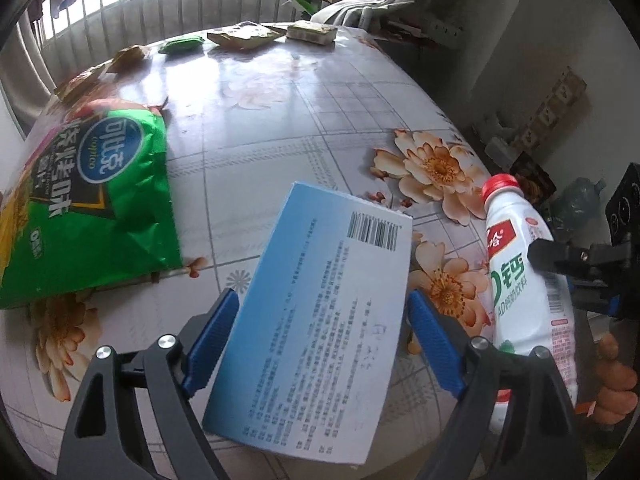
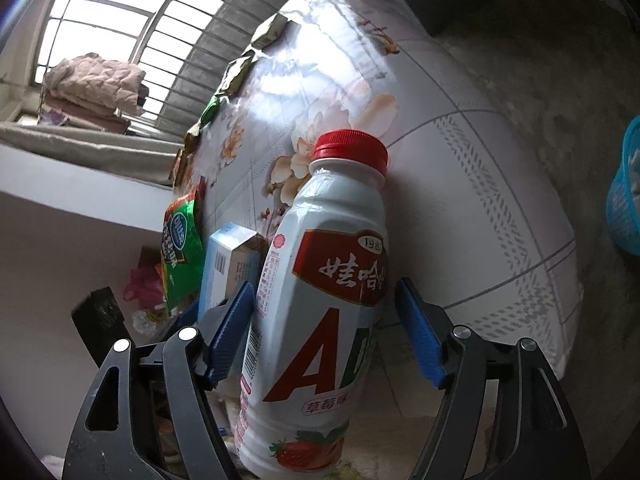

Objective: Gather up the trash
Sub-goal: 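Lift the milk bottle with the right tool while the left tool holds the box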

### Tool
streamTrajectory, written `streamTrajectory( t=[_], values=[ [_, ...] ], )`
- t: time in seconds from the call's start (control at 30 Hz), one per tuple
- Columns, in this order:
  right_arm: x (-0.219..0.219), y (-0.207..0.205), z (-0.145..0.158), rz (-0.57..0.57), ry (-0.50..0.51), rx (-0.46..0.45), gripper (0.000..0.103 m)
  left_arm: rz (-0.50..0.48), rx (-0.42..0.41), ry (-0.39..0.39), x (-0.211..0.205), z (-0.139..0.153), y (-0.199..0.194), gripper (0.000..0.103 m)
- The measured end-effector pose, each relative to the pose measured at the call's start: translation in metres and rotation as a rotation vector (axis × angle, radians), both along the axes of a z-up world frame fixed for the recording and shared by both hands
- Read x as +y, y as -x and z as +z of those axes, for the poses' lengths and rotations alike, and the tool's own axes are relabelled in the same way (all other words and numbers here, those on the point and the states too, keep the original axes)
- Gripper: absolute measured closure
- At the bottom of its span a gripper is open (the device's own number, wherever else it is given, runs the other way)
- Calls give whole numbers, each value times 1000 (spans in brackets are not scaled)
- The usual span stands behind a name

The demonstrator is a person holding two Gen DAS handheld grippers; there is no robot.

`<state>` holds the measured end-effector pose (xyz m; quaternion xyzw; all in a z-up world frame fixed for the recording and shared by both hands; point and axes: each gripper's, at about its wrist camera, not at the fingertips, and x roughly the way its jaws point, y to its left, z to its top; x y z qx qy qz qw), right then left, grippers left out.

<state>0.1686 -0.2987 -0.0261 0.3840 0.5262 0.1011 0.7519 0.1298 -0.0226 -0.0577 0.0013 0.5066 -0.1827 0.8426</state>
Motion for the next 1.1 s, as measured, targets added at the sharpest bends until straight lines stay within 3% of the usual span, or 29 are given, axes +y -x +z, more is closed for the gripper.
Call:
streamTrajectory(
  t=[0.6, 0.73, 1.1],
  values=[
    [10, -10, 3, -17, 51, -8, 36, 7, -53, -15, -1, -5, -2, 19],
    [12, -10, 5, 3, 63, -18, 37, 2, -60, -15, -2, -5, -1, 25],
    [17, -8, 9, 46, 96, -32, 38, -4, -62, -18, -4, -4, 0, 26]
  ],
)
